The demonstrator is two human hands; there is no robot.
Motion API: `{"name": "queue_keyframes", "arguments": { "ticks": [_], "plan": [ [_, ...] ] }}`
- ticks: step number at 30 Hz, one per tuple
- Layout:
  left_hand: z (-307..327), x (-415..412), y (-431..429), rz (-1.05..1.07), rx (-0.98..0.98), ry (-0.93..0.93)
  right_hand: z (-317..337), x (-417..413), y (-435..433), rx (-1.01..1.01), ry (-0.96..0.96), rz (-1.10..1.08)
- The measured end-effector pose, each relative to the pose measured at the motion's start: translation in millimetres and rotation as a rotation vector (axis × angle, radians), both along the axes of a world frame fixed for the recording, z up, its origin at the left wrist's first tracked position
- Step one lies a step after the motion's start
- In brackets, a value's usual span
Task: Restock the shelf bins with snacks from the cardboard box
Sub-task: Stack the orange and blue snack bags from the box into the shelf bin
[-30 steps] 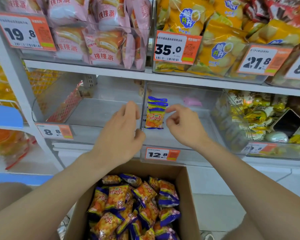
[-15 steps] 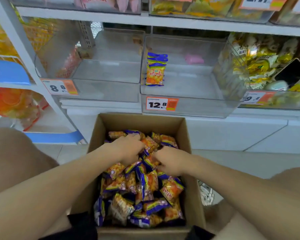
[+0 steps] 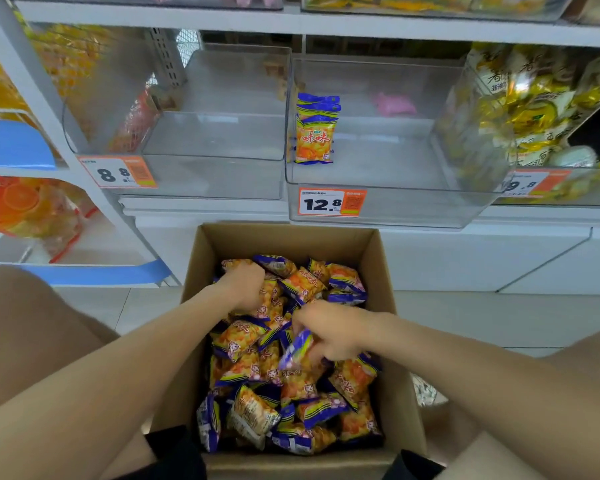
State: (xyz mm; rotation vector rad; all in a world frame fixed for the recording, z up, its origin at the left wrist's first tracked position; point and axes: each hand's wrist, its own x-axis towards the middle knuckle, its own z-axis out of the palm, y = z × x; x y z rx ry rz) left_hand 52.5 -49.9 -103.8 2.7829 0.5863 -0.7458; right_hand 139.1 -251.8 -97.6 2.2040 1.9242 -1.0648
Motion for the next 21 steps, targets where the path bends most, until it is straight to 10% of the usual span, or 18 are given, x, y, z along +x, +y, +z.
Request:
{"name": "queue_keyframes", "arguments": {
  "ticks": [12, 21],
  "plan": [
    [42, -4, -10, 0.192, -0.360, -0.227, 97, 33, 0, 0.526, 0.602, -1.041],
    [141, -15, -35, 0.435, -0.863, -0.690, 145, 28, -11, 0.820, 0.781, -1.028]
  ]
}}
